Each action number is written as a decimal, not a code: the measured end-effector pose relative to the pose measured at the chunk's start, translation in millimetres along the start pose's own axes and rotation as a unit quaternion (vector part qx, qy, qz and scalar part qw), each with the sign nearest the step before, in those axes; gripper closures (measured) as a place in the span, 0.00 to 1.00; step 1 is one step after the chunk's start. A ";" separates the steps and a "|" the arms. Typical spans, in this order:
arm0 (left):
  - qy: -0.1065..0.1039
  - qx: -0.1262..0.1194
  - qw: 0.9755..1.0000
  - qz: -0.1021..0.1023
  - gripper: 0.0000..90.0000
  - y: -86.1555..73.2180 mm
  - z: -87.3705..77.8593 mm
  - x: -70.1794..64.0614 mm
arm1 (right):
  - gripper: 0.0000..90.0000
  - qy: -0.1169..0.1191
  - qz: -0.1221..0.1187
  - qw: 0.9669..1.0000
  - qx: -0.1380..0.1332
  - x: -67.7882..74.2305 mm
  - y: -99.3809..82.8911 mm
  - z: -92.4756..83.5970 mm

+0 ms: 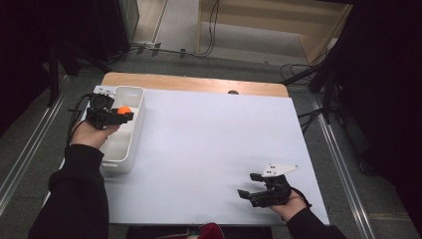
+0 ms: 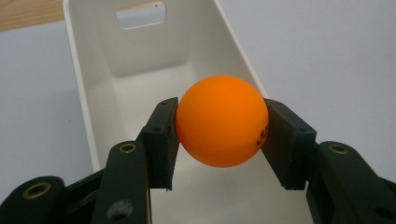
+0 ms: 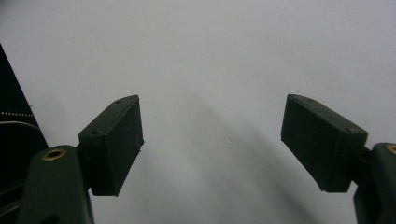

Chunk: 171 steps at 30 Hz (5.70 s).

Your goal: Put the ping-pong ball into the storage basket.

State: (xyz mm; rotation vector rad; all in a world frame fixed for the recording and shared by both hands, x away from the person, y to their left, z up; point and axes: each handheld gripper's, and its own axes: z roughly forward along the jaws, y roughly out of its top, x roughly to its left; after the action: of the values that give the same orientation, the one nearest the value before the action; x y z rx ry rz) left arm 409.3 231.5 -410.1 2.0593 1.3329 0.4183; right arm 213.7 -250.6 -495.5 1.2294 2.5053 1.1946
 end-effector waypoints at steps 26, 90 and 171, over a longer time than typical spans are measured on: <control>-0.016 -0.008 1.000 -0.011 0.35 7.8 -11.7 -4.0 | 0.22 0.000 0.000 1.000 -0.001 0.2 -0.1 -0.2; -0.188 -0.028 0.978 0.080 0.26 9.7 -14.5 -89.1 | 0.22 -0.001 0.006 1.000 -0.001 0.2 -0.9 -2.8; -0.242 -0.018 0.953 0.182 0.26 -93.3 -12.9 -109.9 | 0.22 -0.002 0.008 1.000 0.001 -0.3 -1.6 -2.7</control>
State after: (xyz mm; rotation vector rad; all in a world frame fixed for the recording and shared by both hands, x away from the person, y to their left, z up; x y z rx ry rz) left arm 289.4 163.3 -454.1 2.1915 0.6551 0.0756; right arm 211.8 -253.0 -494.9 1.2541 2.4990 1.1929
